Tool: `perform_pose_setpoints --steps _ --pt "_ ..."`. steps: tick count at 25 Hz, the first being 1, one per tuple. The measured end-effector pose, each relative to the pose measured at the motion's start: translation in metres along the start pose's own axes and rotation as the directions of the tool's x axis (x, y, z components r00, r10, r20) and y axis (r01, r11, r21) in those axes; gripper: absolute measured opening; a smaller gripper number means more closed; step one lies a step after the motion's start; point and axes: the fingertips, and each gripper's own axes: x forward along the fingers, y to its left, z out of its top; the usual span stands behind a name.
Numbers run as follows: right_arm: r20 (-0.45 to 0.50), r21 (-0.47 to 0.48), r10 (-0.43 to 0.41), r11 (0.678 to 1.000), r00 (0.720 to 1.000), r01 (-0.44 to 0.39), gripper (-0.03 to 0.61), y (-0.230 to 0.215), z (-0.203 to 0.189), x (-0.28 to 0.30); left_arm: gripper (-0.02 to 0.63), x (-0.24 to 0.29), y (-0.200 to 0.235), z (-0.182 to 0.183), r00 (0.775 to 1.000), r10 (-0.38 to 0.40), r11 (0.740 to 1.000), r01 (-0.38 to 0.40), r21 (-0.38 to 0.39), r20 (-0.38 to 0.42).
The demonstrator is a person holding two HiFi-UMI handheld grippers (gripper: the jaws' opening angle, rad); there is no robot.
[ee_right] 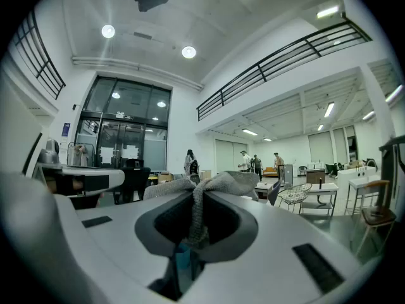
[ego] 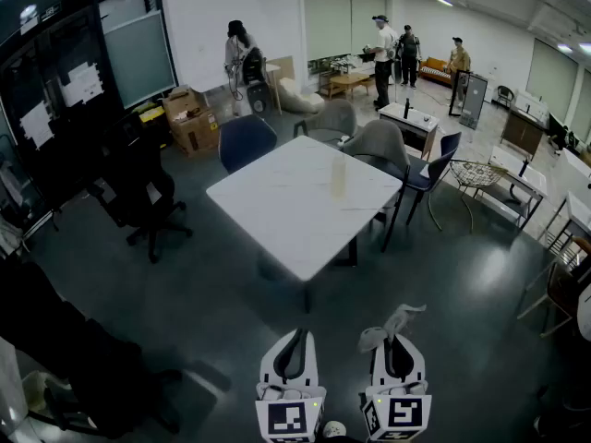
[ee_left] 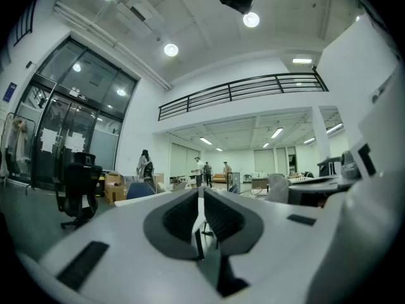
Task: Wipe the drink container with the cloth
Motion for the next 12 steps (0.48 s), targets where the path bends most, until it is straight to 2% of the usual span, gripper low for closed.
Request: perform_pose_setpoints --steps 12 --pt "-0.014 -0.007 0.021 1.000 1.000 -0.021 0.048 -0.010 -0.007 0.005 0.035 0.010 -0.011 -0.004 1.000 -0.008 1.000 0.008 0.010 -0.006"
